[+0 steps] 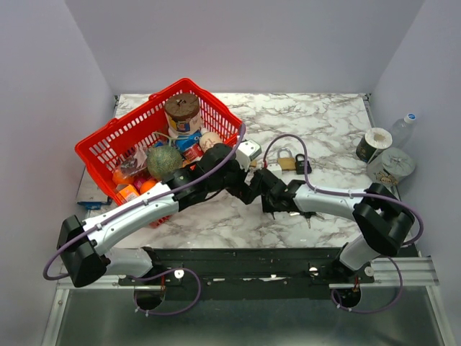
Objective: Unlock with the key
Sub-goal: Pick up the key from the center of the board.
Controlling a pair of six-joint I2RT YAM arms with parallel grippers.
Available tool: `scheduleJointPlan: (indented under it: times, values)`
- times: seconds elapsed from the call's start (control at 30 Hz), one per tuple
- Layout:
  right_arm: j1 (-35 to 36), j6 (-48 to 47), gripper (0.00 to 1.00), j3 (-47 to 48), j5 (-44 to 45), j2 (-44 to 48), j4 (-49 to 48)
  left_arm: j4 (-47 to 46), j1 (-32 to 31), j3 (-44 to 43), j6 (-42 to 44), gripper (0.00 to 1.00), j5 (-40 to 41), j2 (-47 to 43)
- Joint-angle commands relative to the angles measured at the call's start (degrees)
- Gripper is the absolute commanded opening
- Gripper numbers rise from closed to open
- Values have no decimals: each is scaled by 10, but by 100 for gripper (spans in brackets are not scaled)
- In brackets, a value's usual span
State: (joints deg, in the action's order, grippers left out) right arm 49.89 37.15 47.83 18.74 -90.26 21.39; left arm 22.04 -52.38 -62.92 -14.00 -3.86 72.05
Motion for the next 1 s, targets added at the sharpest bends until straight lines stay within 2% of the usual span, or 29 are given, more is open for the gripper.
scheduleJointPlan:
  times: [0.0,0.27,0.4,0.53,0.8,0.97]
  values:
    - [15,13,3,-14,25,17,23,-51,3,8,-7,99,49,-18]
    - [14,25,1,-28,5,58,2,-60,3,13,-5,99,54,-29]
    - [13,30,1,-36,-5,114,-11,-75,3,24,-2,99,54,-43]
    - [8,30,1,-38,-19,209,-21,-101,3,38,5,99,40,-67]
    - [5,21,1,-23,-74,386,-74,-197,7,92,25,99,-49,-134]
    - [3,17,1,2,-128,440,-86,-241,25,117,33,99,-134,-163]
